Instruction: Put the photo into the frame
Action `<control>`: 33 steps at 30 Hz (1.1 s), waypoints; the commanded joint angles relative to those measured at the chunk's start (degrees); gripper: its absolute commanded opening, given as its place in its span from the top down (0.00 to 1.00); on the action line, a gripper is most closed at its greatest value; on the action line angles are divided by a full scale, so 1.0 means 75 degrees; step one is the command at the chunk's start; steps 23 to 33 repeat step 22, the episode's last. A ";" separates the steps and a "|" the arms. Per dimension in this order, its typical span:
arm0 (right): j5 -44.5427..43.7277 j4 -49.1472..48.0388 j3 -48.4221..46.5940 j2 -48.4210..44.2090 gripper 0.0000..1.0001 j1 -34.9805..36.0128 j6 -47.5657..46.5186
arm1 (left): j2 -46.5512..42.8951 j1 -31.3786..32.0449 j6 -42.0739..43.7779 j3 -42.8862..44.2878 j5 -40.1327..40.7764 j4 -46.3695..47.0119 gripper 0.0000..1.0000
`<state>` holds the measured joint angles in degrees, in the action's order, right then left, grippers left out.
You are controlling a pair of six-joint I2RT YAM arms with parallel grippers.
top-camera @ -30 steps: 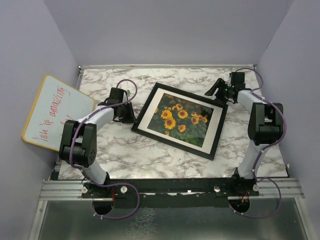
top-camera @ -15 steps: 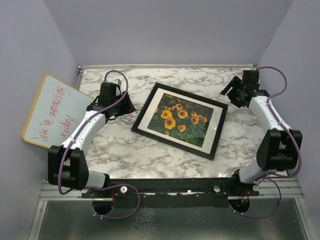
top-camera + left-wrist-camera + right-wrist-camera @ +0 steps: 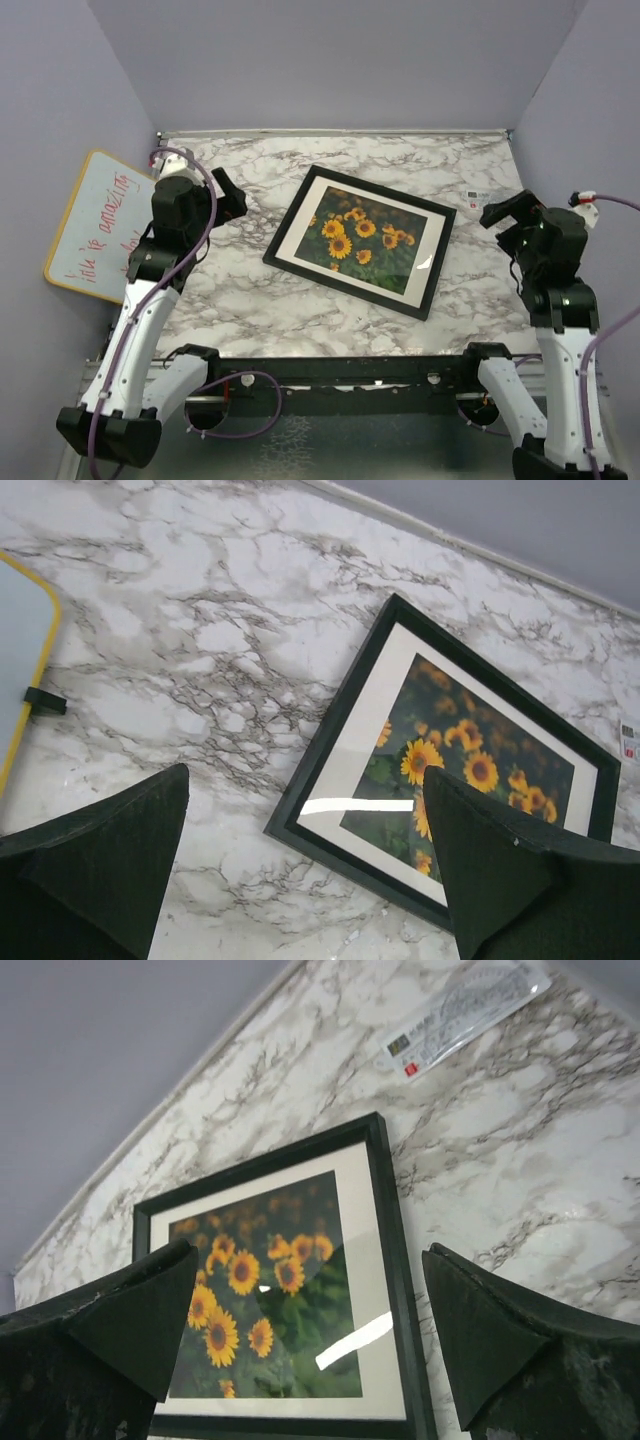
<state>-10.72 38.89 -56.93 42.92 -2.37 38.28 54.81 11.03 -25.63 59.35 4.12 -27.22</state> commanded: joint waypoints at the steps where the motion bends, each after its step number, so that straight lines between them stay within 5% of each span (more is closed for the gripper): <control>1: -0.0841 0.1113 -0.0490 -0.0926 0.00 -0.0032 -0.0299 | -0.0869 0.0150 0.0108 0.0275 0.0915 -0.0503 0.01; 12: -0.1299 0.2440 -0.1446 -0.1944 0.00 -0.0039 -0.0236 | -0.1901 0.0537 0.0452 0.0852 0.1414 -0.1295 0.01; 33: -0.1130 0.2564 -0.1440 -0.2078 0.00 -0.0047 -0.0013 | -0.2515 0.0694 0.0653 0.1037 0.1568 -0.1796 0.01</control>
